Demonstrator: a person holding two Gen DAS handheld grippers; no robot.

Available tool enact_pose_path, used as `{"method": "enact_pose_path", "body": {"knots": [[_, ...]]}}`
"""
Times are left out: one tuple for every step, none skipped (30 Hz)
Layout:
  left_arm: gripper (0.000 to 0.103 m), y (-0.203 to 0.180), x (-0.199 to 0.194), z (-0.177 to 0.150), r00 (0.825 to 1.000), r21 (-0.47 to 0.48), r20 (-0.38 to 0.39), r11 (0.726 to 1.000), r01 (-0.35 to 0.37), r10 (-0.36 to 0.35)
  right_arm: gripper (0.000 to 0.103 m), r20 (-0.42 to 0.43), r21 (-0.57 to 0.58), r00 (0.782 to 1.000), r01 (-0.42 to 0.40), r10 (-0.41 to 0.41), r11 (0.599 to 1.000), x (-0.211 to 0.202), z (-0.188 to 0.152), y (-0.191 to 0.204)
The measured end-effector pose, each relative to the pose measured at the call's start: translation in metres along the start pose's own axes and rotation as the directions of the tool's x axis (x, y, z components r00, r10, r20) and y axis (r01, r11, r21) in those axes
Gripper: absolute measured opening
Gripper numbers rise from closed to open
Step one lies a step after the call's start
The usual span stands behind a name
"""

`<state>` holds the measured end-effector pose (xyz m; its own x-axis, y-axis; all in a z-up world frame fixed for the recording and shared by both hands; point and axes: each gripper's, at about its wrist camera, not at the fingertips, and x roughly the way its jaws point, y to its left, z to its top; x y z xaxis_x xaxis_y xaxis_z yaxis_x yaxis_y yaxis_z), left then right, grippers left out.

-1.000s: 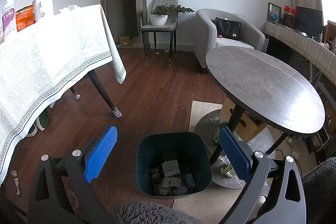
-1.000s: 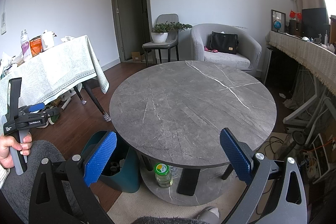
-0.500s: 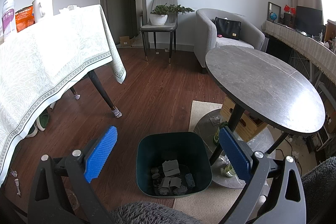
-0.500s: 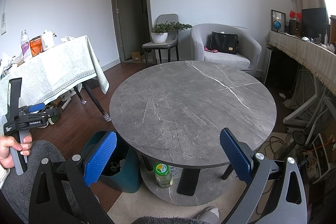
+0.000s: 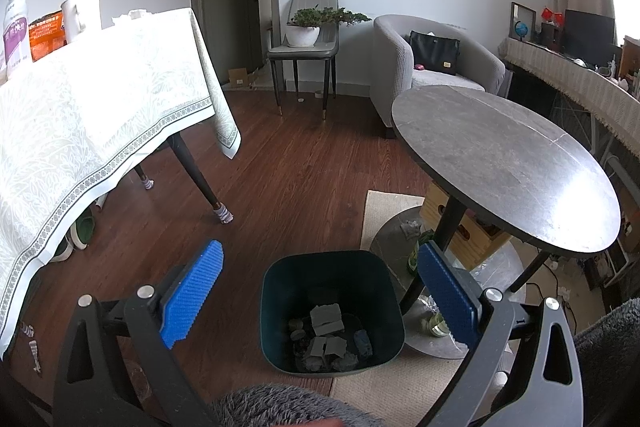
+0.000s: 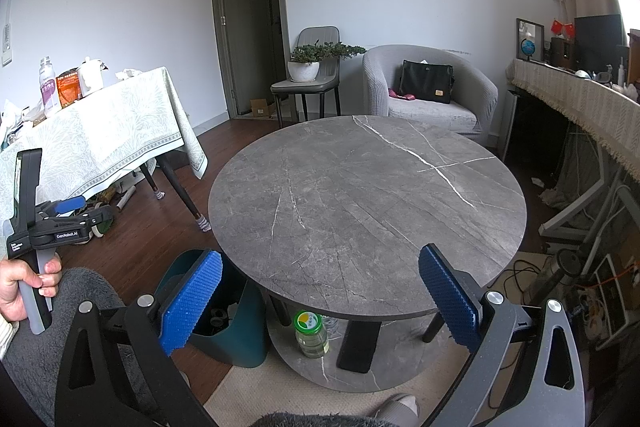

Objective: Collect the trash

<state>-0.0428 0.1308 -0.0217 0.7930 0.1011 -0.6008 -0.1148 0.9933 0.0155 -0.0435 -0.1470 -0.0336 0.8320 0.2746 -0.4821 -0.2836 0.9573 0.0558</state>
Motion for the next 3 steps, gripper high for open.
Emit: {"method": "enact_pose_path", "body": {"knots": [[0.100, 0.0004, 0.0004, -0.0005, 1.000, 0.001, 0.000, 1.000, 0.001, -0.001, 0.100, 0.000, 0.000, 1.000, 0.000, 0.000, 1.000, 0.0000, 0.0000, 0.0001], [0.100, 0.0005, 0.0005, -0.0006, 1.000, 0.002, 0.000, 1.000, 0.002, -0.002, 0.100, 0.000, 0.000, 1.000, 0.000, 0.000, 1.000, -0.0006, 0.0001, -0.0002], [0.100, 0.0009, 0.0004, -0.0012, 1.000, 0.003, 0.000, 1.000, 0.002, -0.002, 0.100, 0.000, 0.001, 1.000, 0.000, 0.000, 1.000, 0.0000, 0.0000, 0.0000]]}}
